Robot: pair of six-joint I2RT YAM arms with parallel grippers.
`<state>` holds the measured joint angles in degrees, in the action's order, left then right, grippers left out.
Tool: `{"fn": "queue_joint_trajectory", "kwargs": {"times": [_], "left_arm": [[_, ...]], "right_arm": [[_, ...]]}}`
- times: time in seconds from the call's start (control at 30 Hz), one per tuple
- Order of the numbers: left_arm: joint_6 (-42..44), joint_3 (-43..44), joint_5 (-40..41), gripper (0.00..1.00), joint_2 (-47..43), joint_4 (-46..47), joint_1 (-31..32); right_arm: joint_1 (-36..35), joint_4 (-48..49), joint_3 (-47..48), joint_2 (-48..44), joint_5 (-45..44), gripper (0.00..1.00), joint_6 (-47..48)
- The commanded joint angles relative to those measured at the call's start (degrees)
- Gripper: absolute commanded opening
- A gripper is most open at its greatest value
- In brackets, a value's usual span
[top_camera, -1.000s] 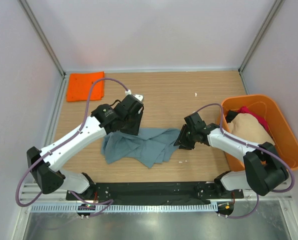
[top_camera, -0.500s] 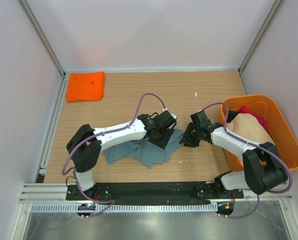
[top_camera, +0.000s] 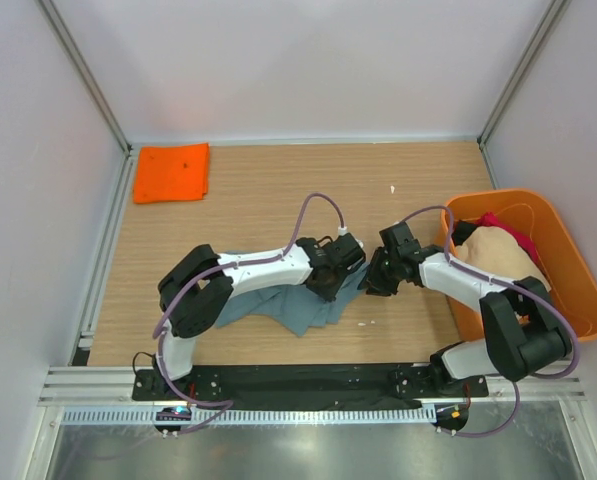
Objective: Fold and stack the t-shirts
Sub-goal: Flatten the tshirt out
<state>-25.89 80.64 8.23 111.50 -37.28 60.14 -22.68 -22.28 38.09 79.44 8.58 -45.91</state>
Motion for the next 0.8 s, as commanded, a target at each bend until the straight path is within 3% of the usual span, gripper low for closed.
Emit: {"fn": "queue_joint_trajectory", "kwargs": {"times": [0.0,0.27,0.37,0.57,0.7,0.77], "left_arm": [[1.1,3.4,3.9,0.29,0.7,1.7,0.2],[1.8,5.1,4.5,0.38,3.6,0.7,0.2],[2.2,4.9,4.5,0.36,4.8,0.6,0.2],[2.7,4.2,6.3,0.18,5.0,0.4,0.2],[3.9,4.3,8.1,0.00,4.0,0.6,0.2],[4.5,4.6,8.5,0.00,2.8,0.7,0.2]], "right_arm": [[0.3,2.4,-0.6,0.4,0.6,0.34,1.1],[0.4,3.7,-0.5,2.6,0.1,0.34,1.4],[0.7,3.8,-0.1,3.8,-0.5,0.34,1.4],[1.0,4.7,0.4,6.3,-0.8,0.33,0.3],[1.1,5.9,0.8,7.3,-0.8,0.29,-0.4],[1.1,6.4,1.0,7.4,-0.9,0.23,-0.8]]}}
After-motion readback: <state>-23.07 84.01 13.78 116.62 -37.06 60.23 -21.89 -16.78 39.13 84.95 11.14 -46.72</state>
